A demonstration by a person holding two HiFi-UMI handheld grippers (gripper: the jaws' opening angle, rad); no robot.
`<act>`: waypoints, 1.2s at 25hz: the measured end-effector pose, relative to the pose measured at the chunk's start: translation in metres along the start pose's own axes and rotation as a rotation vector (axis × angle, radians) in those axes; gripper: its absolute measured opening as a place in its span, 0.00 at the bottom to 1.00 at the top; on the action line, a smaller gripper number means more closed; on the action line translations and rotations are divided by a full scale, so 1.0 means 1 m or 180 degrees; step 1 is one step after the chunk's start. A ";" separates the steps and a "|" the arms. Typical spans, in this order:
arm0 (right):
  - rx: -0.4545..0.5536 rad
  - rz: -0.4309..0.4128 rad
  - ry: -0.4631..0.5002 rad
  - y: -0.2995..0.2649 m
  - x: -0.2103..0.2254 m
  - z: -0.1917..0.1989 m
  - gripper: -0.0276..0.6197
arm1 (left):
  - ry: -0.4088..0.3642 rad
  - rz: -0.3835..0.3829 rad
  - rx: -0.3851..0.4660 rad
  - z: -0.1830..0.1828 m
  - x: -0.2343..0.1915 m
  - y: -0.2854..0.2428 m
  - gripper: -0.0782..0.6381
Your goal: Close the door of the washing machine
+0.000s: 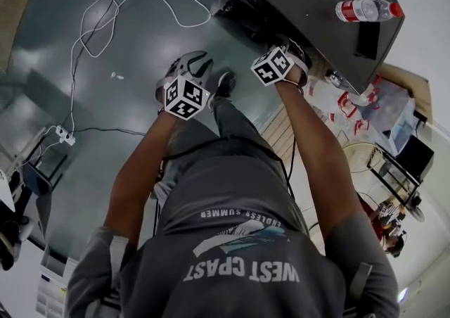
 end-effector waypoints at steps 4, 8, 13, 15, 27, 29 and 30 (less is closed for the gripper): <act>0.0191 0.0146 -0.0188 0.026 0.009 -0.002 0.28 | -0.0087 -0.0032 0.0079 -0.009 -0.011 0.027 0.24; 0.0584 0.0237 -0.0392 0.065 0.012 -0.010 0.24 | -0.0193 -0.0041 0.0183 -0.021 -0.019 0.058 0.24; 0.1129 0.0362 -0.0781 0.123 0.021 -0.019 0.21 | -0.0256 -0.0052 0.0368 -0.036 -0.027 0.096 0.24; 0.1437 0.0326 -0.1050 0.150 0.024 -0.026 0.19 | -0.0248 -0.0023 0.0446 -0.041 -0.032 0.110 0.24; 0.2573 0.0657 -0.1758 0.309 0.048 -0.060 0.13 | -0.0185 0.0019 0.1128 -0.083 -0.063 0.212 0.24; 0.2752 0.0712 -0.1843 0.330 0.050 -0.062 0.12 | -0.0194 0.0011 0.1262 -0.091 -0.068 0.230 0.24; 0.2834 0.0735 -0.1886 0.341 0.052 -0.064 0.12 | -0.0198 0.0002 0.1332 -0.095 -0.071 0.239 0.24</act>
Point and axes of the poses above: the fingertips, and each gripper's own axes: y backward along the fingers, x to its right, z out of its underside, the point moved 8 cm from there along y, backward along the fingers, and after that the axes turned 11 degrees about y, right-handed, at the moved point
